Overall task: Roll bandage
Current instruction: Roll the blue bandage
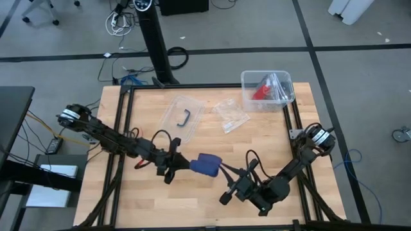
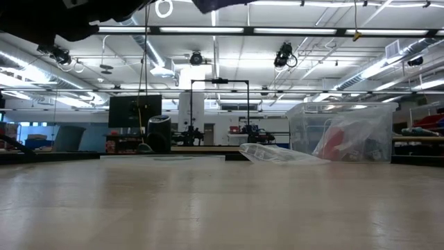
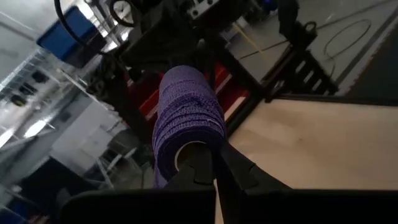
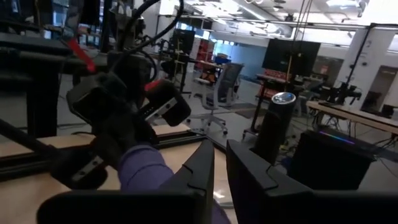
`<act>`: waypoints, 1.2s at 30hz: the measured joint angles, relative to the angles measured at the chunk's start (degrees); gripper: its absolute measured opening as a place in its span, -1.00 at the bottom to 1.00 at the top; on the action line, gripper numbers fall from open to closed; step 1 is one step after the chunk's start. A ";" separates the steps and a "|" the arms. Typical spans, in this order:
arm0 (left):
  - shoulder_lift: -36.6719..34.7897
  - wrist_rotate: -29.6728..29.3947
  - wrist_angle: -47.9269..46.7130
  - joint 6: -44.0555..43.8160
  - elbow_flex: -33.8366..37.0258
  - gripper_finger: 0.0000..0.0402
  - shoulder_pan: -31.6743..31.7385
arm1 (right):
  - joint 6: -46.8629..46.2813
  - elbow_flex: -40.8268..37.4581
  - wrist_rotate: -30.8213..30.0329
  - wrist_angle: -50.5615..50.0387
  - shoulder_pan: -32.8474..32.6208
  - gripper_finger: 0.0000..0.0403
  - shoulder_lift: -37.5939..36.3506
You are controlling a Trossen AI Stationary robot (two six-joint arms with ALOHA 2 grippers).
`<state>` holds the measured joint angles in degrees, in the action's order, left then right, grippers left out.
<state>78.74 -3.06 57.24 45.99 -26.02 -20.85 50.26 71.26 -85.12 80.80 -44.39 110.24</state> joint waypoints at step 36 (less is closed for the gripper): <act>-18.08 2.58 23.02 -40.40 22.99 -1.00 19.43 | -17.67 -0.01 32.26 -42.44 24.03 -1.00 -0.33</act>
<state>60.66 -0.48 80.26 5.59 -3.03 -1.42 32.59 71.25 -52.86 38.36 -20.36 109.91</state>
